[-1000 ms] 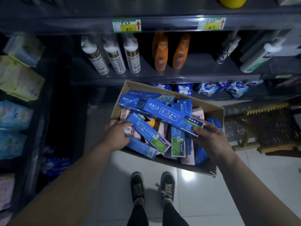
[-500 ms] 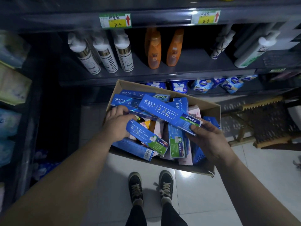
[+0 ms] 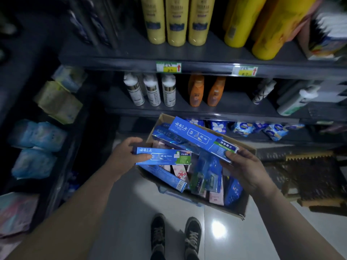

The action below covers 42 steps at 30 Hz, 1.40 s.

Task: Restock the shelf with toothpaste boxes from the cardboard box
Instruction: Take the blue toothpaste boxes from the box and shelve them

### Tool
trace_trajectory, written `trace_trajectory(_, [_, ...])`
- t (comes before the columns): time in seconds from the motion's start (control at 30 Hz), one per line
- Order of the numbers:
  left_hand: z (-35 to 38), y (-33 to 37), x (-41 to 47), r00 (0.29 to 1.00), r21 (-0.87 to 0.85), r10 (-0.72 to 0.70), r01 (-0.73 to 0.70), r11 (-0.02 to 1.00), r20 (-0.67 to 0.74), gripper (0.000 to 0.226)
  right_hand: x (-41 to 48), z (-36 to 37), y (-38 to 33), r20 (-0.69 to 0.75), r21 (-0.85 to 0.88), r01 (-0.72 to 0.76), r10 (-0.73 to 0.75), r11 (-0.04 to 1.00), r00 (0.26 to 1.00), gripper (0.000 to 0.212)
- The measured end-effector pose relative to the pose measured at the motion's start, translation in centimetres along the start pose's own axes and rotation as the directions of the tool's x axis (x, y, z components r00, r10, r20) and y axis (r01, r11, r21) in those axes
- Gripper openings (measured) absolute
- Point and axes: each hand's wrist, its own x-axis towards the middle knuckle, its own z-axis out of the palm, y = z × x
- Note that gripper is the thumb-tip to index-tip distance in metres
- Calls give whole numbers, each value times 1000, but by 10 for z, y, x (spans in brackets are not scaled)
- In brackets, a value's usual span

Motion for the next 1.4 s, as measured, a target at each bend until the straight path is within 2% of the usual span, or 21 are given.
trace_trajectory(0.1, [-24, 8, -28, 992, -186, -25, 1, 983, -127, 64, -11, 24, -22, 102, -25, 15, -12, 1000, 995, 48])
trace_trajectory(0.17, [-39, 17, -50, 979, -288, -40, -20, 957, -199, 48, -16, 42, -35, 168, -21, 16, -13, 1000, 986, 28])
trace_trajectory(0.23, [-54, 28, -74, 966, -369, -46, -53, 928, -254, 28, -23, 63, -46, 239, -19, 13, -8, 1000, 971, 20])
trace_trajectory(0.4, [-94, 44, -135, 908, -498, -61, -170, 850, -413, 15, -54, 134, -66, 471, -122, 53, 11, 991, 882, 12])
trace_trajectory(0.43, [-105, 45, -147, 892, -514, -56, -207, 833, -449, 17, -61, 149, -68, 517, -137, 62, 18, 989, 856, 15])
trace_trajectory(0.5, [-124, 50, -172, 858, -537, -51, -273, 798, -512, 29, -77, 181, -70, 592, -156, 67, 39, 985, 805, 33])
trace_trajectory(0.57, [-145, 58, -201, 806, -538, -52, -344, 770, -590, 24, -92, 214, -71, 644, -173, 88, 45, 981, 763, 42])
trace_trajectory(0.67, [-177, 66, -234, 734, -491, -36, -416, 765, -678, 16, -108, 257, -73, 715, -214, 128, 66, 968, 696, 24])
trace_trajectory(0.73, [-207, 67, -262, 686, -456, -14, -468, 756, -727, 23, -124, 293, -71, 757, -228, 130, 91, 965, 648, 44])
trace_trajectory(0.8, [-236, 68, -288, 622, -426, -15, -517, 743, -783, 19, -143, 331, -69, 807, -233, 162, 97, 959, 583, 51])
trace_trajectory(1.0, [-324, 63, -364, 435, -294, 13, -629, 720, -900, 10, -205, 441, -46, 917, -182, 183, 99, 966, 387, 44])
trace_trajectory(1.13, [-371, 50, -413, 311, -229, -13, -671, 705, -950, 20, -244, 501, -23, 953, -170, 200, 109, 965, 284, 42])
trace_trajectory(1.2, [-390, 36, -437, 243, -198, -40, -673, 713, -969, 22, -257, 527, -9, 963, -169, 209, 116, 963, 243, 51])
trace_trajectory(1.27, [-408, 19, -459, 184, -191, -91, -655, 731, -979, 33, -270, 551, 5, 967, -185, 222, 138, 957, 212, 70])
trace_trajectory(1.33, [-425, -1, -475, 127, -186, -135, -636, 749, -983, 50, -281, 573, 18, 964, -211, 237, 162, 948, 211, 71])
trace_trajectory(1.4, [-439, -16, -487, 91, -191, -171, -612, 767, -981, 56, -292, 593, 29, 964, -233, 264, 186, 936, 190, 79])
